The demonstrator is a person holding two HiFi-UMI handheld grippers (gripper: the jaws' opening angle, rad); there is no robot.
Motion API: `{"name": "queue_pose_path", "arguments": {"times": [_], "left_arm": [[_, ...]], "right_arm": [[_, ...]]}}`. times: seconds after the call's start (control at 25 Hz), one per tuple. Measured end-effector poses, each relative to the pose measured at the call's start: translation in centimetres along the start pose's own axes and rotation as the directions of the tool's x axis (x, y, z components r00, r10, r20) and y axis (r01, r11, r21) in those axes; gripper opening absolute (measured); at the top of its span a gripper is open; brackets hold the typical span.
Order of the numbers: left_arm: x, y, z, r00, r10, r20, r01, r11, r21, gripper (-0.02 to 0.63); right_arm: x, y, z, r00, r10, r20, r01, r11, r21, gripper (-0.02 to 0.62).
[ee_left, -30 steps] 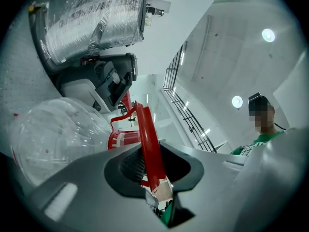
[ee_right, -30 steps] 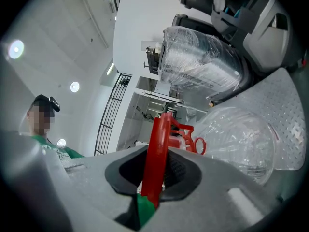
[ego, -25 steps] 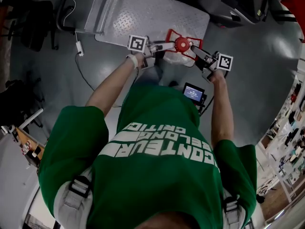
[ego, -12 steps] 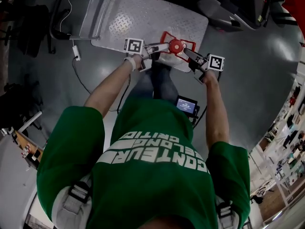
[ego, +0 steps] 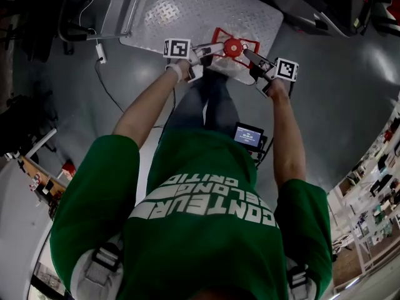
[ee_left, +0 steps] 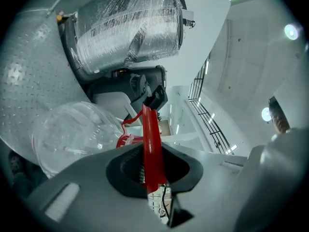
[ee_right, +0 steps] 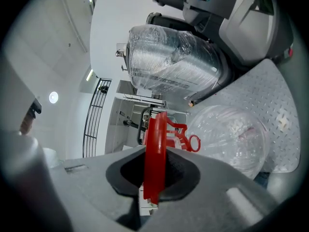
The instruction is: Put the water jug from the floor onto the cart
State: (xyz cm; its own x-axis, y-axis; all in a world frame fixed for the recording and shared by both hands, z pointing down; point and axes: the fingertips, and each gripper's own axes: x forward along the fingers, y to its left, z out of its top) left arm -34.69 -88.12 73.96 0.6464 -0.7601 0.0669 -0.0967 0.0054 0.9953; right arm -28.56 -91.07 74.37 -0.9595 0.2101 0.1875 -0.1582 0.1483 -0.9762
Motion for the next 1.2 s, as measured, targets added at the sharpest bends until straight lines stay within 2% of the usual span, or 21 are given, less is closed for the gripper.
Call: {"name": "queue_pose_path", "arguments": {"times": [0.12, 0.52, 0.96, 1.2], "left_arm": [[-0.2, 1.1, 0.2, 0.999, 0.037, 0.000, -0.037, 0.999, 0.011, 0.055], [1.1, 6.2, 0.8, 0.996, 0.085, 0.006, -0.085, 0.996, -0.016, 0.053], [1.0, 9.1, 1.2, 0.993, 0.116, 0.006, -0.116, 0.993, -0.024, 0.052], [0.1, 10.4, 1.5, 0.991, 0.117, 0.068, -0.112, 0.991, -0.067, 0.048]], "right_arm": [[0.4, -0.8, -0.1, 1.000, 0.005, -0.012, -0.005, 1.000, 0.016, 0.024], [1.2, -5.7, 0.6, 1.000, -0.012, -0.020, 0.013, 0.996, 0.094, 0.023], [2.3, -8.5, 1.1, 0.999, -0.032, -0.042, 0.036, 0.994, 0.098, 0.023], [1.7, -10.6, 0.7, 0.996, -0.087, -0.030, 0.090, 0.987, 0.130, 0.015]]}}
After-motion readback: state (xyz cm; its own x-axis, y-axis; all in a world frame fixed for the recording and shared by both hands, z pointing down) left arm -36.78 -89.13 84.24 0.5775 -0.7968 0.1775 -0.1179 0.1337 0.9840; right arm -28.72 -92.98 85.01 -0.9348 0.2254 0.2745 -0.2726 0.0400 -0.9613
